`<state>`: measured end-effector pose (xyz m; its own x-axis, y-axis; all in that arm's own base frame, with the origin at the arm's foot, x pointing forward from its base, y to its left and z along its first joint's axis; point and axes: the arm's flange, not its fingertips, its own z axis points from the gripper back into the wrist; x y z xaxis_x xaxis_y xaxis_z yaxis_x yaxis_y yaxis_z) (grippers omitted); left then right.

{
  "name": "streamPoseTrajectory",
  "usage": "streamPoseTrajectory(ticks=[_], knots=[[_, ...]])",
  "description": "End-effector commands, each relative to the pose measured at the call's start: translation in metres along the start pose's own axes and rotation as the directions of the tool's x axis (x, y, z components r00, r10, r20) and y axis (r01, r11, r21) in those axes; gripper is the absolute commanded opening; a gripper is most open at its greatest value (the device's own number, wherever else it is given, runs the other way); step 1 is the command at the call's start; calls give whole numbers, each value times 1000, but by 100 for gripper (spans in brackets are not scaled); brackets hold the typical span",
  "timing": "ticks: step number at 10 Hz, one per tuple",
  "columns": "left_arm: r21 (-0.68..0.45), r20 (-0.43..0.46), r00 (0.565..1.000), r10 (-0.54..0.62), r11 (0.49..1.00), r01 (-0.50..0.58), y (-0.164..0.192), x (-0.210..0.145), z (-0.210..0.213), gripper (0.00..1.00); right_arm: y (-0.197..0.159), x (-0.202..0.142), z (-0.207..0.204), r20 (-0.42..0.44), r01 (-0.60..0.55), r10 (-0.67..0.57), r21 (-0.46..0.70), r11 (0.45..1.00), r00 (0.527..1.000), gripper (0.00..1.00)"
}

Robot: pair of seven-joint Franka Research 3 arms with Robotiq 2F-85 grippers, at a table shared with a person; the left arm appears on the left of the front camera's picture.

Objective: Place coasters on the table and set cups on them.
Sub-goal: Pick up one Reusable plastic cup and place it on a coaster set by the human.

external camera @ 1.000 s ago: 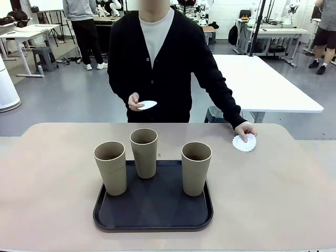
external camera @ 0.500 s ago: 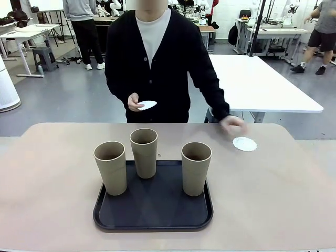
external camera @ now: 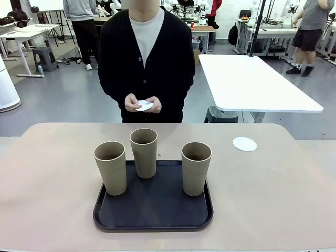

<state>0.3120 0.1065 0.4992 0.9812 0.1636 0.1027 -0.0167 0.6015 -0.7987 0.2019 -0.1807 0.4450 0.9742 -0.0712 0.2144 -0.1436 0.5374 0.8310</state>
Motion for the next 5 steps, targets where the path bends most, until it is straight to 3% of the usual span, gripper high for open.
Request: streamPoseTrajectory(ticks=[1,2,3,4,5], knots=[[-12,7,1000,5,1000,-5,1,0,1,100,6,12,0,-70,-97,96,-19,995,993,100],[-12,7,1000,5,1000,-5,1,0,1,100,18,35,-7,-177,-235,224,-44,971,958,100],[-12,7,1000,5,1000,-5,1,0,1,100,26,59,-18,-225,-356,315,-170,919,922,100],[-12,7,1000,5,1000,-5,1,0,1,100,35,75,-38,-334,-536,456,-205,819,825,100],[-12,7,1000,5,1000,-5,1,0,1,100,47,82,-58,-453,-700,567,-209,682,688,100]])
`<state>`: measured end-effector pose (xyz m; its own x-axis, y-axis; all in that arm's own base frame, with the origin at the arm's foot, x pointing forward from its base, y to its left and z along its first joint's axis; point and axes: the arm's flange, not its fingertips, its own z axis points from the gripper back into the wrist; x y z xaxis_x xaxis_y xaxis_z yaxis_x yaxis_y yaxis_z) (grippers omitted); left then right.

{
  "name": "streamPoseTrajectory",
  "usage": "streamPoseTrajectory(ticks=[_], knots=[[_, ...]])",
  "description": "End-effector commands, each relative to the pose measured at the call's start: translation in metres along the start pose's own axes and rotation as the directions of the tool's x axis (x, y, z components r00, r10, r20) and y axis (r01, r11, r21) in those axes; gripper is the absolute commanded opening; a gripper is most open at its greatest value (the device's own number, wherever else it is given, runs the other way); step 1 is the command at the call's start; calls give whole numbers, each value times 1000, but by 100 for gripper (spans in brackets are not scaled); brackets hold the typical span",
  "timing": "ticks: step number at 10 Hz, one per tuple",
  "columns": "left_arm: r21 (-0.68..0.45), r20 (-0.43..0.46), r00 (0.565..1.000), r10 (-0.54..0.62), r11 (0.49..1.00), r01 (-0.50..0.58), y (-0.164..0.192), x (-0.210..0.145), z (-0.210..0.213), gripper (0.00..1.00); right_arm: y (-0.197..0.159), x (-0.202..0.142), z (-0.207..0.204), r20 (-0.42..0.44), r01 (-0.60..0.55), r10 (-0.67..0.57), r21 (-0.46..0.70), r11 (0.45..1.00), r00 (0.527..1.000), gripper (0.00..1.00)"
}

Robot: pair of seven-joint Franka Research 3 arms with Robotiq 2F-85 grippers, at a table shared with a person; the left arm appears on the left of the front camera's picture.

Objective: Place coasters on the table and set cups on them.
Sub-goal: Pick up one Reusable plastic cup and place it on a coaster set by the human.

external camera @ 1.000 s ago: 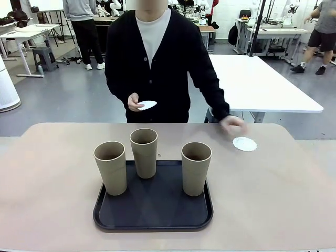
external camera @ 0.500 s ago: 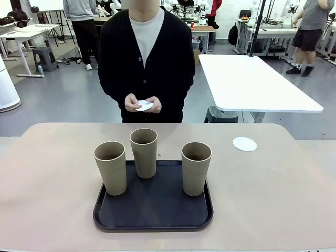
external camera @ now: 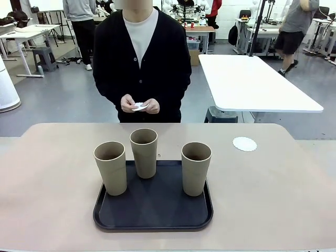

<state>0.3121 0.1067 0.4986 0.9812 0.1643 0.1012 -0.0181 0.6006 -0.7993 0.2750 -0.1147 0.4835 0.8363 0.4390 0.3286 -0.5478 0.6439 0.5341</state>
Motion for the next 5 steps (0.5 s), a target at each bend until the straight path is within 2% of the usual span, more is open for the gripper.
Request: streamPoseTrajectory(ticks=[1,2,4,5], knots=[[-11,8,1000,4,1000,-4,1,0,1,100,7,25,-25,-109,-398,383,-232,888,917,100],[-11,8,1000,4,1000,-4,1,0,1,100,25,40,-44,-57,-462,472,-339,820,880,100],[-11,8,1000,4,1000,-4,1,0,1,100,49,56,-92,-38,-554,592,-404,728,805,100],[-11,8,1000,4,1000,-4,1,0,1,100,53,65,-121,-27,-571,637,-474,670,770,100]])
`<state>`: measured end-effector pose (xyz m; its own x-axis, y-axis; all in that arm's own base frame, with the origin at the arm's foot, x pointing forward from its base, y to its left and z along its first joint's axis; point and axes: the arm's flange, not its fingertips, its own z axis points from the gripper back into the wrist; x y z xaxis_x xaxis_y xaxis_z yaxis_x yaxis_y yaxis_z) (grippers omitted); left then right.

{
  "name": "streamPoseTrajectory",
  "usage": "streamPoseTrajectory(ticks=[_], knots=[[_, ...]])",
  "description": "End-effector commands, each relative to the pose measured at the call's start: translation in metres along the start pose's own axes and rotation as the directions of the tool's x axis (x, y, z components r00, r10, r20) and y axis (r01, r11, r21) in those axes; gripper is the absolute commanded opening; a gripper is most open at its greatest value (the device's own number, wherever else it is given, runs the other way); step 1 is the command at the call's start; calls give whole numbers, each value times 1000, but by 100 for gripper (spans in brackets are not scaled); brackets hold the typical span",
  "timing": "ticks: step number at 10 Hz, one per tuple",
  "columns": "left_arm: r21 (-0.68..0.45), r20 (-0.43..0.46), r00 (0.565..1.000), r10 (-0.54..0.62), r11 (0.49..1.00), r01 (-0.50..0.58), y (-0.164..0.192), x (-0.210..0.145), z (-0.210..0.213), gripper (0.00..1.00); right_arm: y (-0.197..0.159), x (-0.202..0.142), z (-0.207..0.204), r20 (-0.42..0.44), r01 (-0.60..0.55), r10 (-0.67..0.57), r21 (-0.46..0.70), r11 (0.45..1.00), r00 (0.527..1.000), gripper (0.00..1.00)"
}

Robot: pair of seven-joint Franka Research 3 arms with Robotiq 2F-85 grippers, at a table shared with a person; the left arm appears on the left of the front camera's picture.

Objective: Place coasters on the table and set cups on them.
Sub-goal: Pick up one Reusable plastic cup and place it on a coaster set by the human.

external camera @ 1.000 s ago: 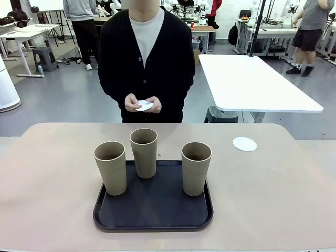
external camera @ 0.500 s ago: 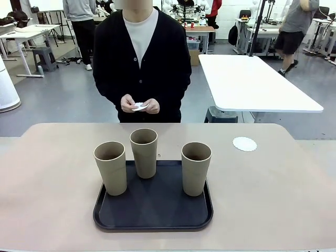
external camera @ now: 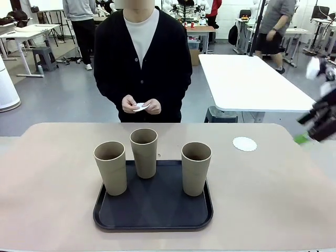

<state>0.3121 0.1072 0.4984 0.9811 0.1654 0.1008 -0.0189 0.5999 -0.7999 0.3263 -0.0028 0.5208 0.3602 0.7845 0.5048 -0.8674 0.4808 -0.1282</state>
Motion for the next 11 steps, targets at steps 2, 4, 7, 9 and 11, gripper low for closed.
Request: streamPoseTrajectory(ticks=[2,4,7,9,11], knots=[[-10,7,1000,3,1000,-3,0,0,1,100,57,-23,-102,114,-65,67,-27,998,991,100],[-10,7,1000,3,1000,-3,0,0,1,100,57,-21,-116,140,-49,39,67,997,989,100],[-10,7,1000,3,1000,-3,0,0,1,100,-5,42,-89,100,-33,26,68,997,995,100],[-10,7,1000,3,1000,-3,0,0,1,100,-5,42,-89,100,-33,26,68,997,995,100],[-10,7,1000,3,1000,-3,0,0,1,100,-6,40,-92,107,-30,19,97,995,994,100]])
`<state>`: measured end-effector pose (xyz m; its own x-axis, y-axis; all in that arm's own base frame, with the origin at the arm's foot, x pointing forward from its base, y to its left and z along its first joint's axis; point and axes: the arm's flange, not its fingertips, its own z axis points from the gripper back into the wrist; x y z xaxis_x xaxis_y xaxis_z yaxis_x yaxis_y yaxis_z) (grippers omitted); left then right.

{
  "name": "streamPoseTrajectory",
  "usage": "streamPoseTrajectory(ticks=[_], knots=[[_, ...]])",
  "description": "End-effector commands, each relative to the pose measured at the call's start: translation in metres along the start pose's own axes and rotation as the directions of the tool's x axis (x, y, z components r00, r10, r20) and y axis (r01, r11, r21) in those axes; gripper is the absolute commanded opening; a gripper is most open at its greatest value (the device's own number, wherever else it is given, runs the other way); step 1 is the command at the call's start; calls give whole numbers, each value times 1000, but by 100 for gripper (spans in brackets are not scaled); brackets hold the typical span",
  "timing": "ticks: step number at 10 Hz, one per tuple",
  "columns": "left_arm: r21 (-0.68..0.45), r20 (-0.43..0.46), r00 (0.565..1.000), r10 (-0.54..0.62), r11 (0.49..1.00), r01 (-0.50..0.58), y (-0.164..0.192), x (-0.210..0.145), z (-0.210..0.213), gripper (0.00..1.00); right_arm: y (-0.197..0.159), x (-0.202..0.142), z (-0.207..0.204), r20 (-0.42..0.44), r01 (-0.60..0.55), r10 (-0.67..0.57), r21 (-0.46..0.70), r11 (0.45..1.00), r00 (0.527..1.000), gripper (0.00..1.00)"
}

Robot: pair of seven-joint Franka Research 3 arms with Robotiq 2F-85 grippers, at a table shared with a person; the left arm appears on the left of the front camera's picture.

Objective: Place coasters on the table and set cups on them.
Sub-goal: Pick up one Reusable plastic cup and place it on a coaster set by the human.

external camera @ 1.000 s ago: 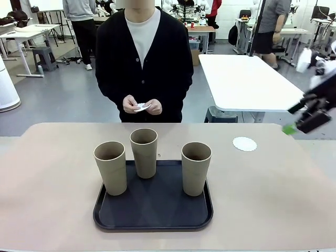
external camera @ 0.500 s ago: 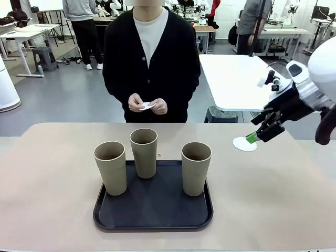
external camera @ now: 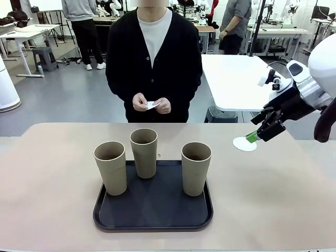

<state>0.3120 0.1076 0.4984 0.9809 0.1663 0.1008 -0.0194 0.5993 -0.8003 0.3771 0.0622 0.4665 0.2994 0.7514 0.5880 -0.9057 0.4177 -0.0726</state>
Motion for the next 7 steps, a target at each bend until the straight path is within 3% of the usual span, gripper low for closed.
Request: streamPoseTrajectory(ticks=[1,3,5,7], knots=[[-10,6,1000,2,1000,-2,0,0,1,100,-4,-17,0,99,-78,70,71,994,993,100],[-10,6,1000,2,1000,-2,0,0,1,100,-9,-43,-12,308,-158,113,126,979,945,100],[-10,6,1000,2,1000,-2,0,0,1,100,-16,-71,-44,421,-248,162,158,956,893,100],[-10,6,1000,2,1000,-2,0,0,1,100,-21,-80,-71,493,-251,158,129,959,855,100]])
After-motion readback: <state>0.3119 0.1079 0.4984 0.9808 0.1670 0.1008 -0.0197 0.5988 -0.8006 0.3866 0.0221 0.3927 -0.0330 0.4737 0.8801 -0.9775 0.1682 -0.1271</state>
